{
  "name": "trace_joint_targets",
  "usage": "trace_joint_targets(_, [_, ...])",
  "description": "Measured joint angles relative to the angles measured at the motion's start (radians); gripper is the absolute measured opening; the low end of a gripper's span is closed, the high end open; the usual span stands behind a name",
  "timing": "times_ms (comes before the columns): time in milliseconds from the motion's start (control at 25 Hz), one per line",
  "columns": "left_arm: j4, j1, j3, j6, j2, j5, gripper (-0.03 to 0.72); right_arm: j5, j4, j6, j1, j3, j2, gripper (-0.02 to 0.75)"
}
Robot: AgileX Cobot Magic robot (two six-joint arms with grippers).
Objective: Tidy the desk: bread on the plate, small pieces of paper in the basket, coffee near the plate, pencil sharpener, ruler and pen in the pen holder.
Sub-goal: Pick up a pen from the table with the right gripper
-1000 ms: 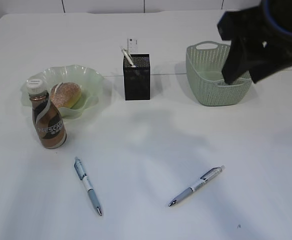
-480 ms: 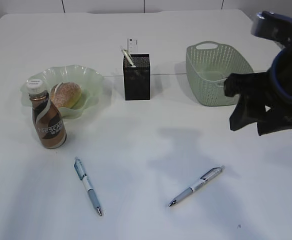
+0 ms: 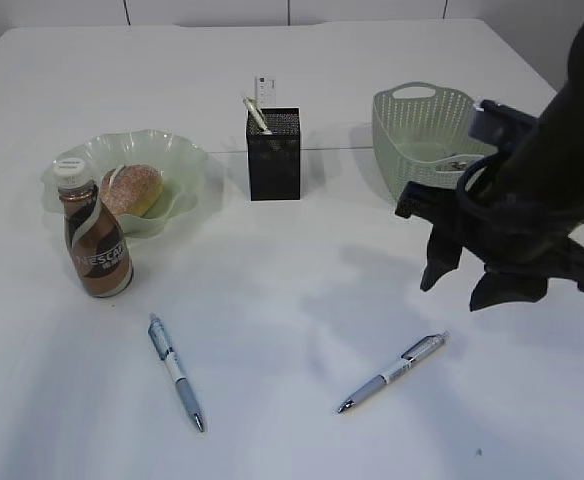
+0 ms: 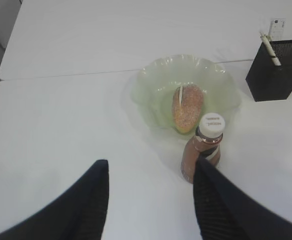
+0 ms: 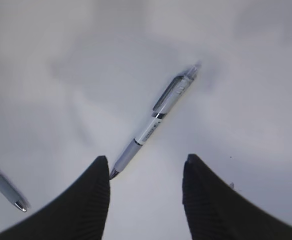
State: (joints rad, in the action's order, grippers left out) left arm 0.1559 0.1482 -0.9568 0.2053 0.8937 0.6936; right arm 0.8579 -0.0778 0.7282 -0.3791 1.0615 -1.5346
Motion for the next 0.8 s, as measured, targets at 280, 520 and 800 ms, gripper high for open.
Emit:
trace_joint_targets(280, [-0.001,0.000,0.000,0.000,0.000,0.023,0.384,-0.006,-0.066,0.097,0.000,0.000,-0.107,0.386])
trace_joint_targets(520, [-0.001,0.000,0.000,0.000,0.000,0.028,0.384,-0.015,-0.071,0.157,0.000,0.000,-0.162,0.386])
trace_joint_targets(800, [-0.001,0.000,0.000,0.000,0.000,0.028,0.384,-0.063,-0.081,0.174,0.000,0.000,-0.244,0.386])
